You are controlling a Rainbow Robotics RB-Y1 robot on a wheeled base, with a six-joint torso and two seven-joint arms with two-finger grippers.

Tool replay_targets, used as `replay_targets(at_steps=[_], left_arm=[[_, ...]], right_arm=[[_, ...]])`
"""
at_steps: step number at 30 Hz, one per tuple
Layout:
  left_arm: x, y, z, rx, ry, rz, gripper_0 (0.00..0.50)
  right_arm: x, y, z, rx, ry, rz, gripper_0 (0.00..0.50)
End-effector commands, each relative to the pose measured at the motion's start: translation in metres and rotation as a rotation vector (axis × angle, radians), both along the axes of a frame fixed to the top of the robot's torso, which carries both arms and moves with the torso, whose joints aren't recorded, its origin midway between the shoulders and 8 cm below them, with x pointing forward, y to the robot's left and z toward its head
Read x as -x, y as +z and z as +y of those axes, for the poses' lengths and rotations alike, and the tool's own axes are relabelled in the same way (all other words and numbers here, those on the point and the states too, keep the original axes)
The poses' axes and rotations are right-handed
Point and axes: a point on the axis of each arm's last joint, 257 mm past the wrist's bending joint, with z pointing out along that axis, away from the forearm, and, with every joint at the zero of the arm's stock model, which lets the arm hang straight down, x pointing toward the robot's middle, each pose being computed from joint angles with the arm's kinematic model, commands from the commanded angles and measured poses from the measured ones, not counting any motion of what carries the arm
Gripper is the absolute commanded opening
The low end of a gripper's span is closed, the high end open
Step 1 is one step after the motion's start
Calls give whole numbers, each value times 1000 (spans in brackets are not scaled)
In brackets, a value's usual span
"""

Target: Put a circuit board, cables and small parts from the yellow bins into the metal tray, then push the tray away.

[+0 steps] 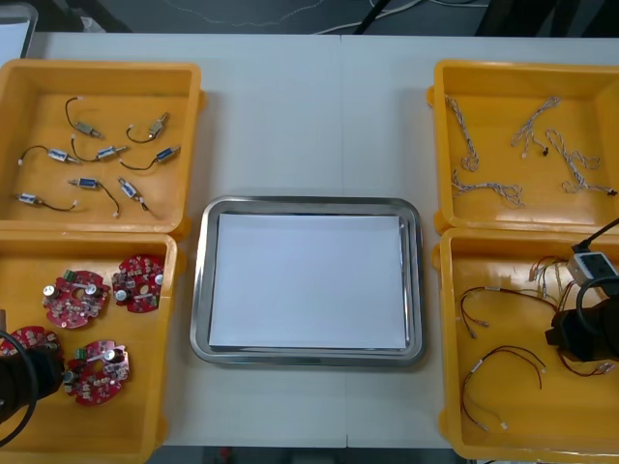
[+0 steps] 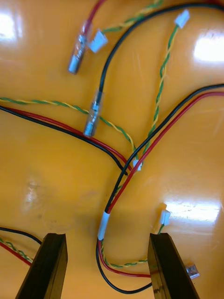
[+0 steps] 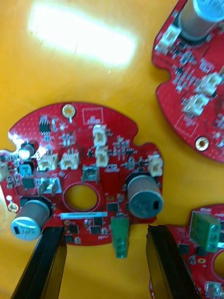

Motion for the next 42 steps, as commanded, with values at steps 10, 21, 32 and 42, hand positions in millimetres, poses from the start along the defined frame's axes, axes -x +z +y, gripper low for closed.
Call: replay_targets(at_steps=[10,21,32,42], left_arm=[[-15,6,-9,12,11,-26,500],[-2,0,-10,17,3,-5,500],[8,-6,-11,19,2,9,500],[13,-9,-13,24,3,15,499]], right_arm=[[4,-16,0,-8,4,8,500],[3,-24,-2,-8,4,9,500],[6,-30,5,-7,19,25,500],[7,-33,10,-10,28,32,500]])
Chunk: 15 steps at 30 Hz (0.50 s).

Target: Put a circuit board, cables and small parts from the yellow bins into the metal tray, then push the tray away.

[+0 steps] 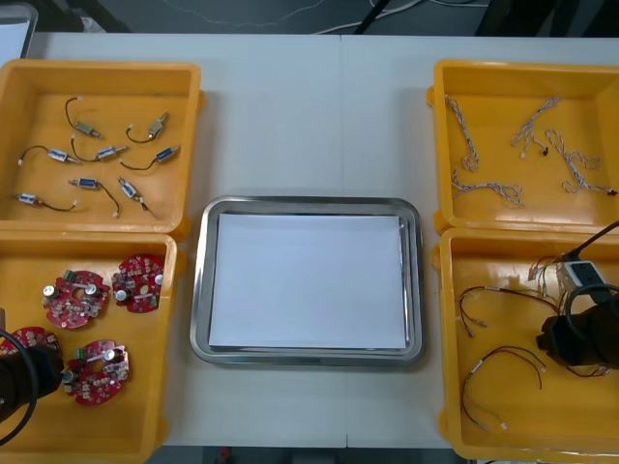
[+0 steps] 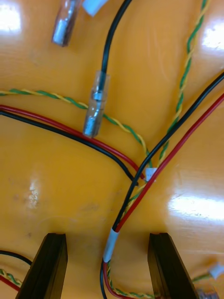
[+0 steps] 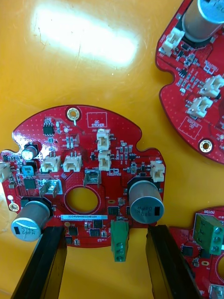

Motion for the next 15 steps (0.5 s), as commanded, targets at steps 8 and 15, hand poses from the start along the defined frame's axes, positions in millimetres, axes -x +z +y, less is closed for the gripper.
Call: replay_targets(at_steps=[8,15], left_arm=[[10,-6,-16,33,1,4,431],[13,-8,-16,26,-5,11,305]], right_arm=[[10,-11,7,7,37,20,430],[8,-10,8,7,37,16,0]])
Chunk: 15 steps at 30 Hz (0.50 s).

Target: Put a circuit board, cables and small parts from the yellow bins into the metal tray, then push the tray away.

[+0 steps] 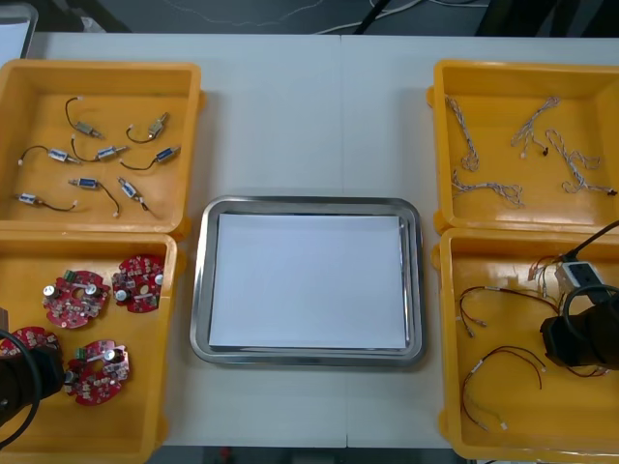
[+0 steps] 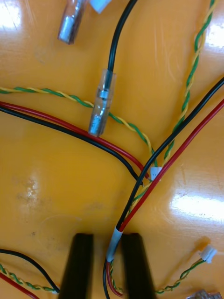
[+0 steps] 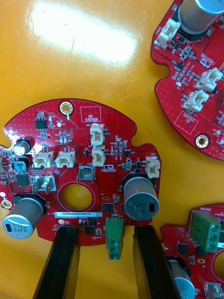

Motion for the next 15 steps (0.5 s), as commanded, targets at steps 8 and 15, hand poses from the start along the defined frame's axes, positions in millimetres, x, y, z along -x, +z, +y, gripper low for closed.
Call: replay_targets(at_steps=[8,15], left_arm=[[16,-9,-10,5,-9,22,157],[16,-10,-9,3,-11,24,0]], right_arm=[[1,0,4,0,30,-9,0],[-2,25,-6,7,13,-34,0]])
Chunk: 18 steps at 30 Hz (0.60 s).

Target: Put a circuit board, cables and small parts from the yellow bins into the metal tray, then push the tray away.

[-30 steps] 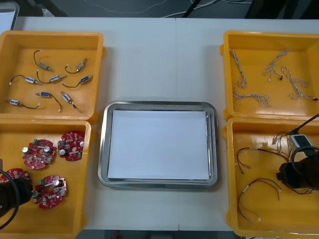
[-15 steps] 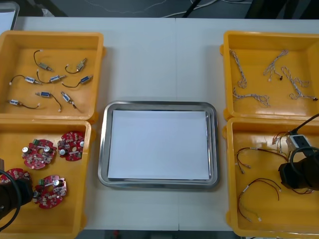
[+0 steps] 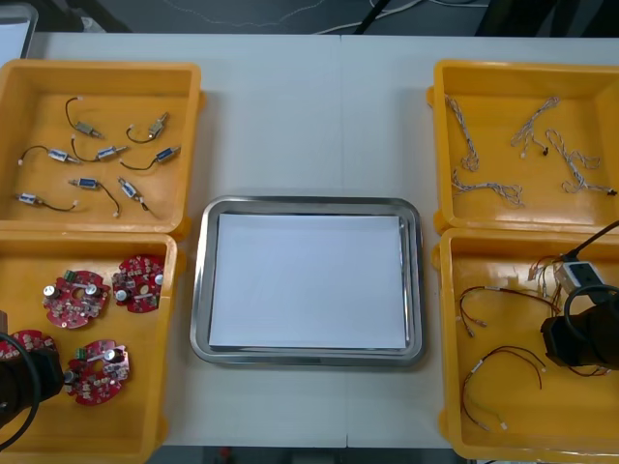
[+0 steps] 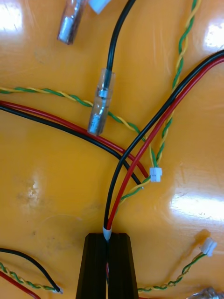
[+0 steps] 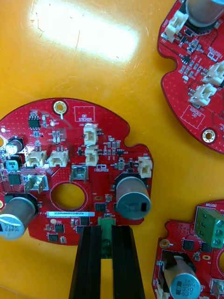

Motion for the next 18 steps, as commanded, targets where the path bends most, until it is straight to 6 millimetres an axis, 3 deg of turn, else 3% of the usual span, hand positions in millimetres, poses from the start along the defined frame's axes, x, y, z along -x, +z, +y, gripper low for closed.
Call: replay_targets(at_steps=[1,7,18], left_arm=[[11,-7,-12,8,-16,13,0],[3,8,-14,4,-29,-7,0],[-30,76,-11,-30,-98,-80,0]], right_arm=[[0,29,-6,16,17,-31,0],[9,59,-10,40,13,-38,0],[15,115,-5,89,50,-72,0]])
